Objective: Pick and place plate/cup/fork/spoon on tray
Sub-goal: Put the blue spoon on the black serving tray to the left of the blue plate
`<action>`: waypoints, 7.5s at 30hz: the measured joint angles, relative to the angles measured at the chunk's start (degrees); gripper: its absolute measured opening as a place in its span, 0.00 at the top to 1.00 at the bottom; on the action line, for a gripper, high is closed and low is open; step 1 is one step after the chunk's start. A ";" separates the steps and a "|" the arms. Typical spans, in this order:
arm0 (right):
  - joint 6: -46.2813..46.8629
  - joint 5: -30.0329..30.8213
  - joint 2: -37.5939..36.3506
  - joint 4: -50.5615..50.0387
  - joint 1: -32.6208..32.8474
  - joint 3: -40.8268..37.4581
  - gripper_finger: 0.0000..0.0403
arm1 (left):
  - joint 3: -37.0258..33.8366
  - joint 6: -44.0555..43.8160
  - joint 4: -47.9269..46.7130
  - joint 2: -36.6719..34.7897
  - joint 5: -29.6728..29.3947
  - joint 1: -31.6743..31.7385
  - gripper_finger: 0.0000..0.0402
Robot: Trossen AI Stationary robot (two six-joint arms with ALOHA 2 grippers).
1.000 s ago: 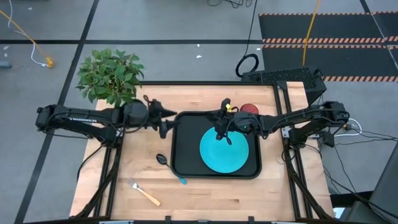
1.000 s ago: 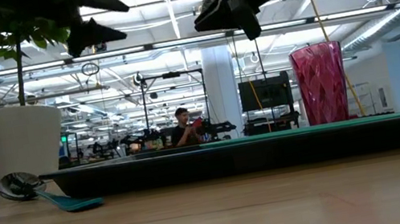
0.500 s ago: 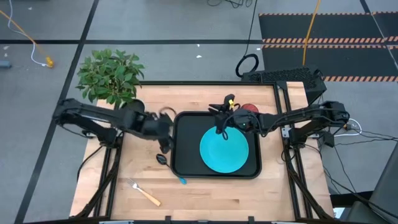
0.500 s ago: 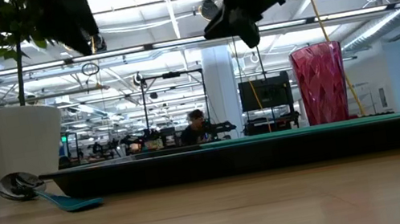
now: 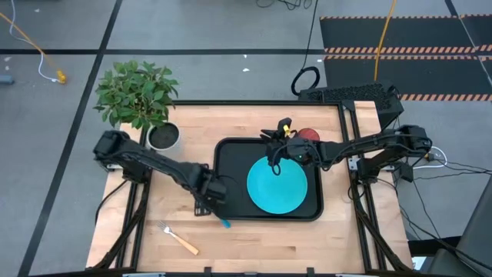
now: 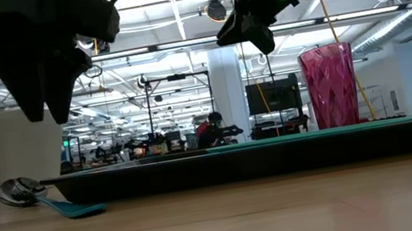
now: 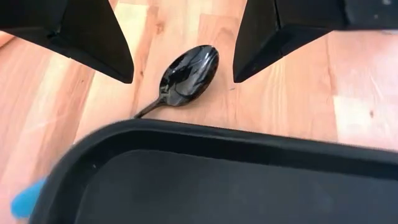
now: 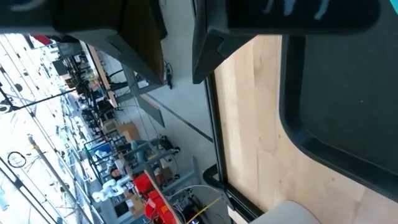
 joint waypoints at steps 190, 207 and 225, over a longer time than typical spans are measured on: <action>13.82 4.45 -18.14 8.52 2.17 -8.39 0.81 | -10.67 80.34 11.05 -9.83 -6.20 6.78 0.98; 11.82 15.01 -18.14 7.98 4.79 -8.37 0.81 | -0.08 99.95 15.00 4.27 -4.16 12.37 0.98; 9.55 14.97 -18.14 8.04 4.79 -8.37 0.81 | -0.13 107.80 14.56 8.39 -2.46 15.90 0.98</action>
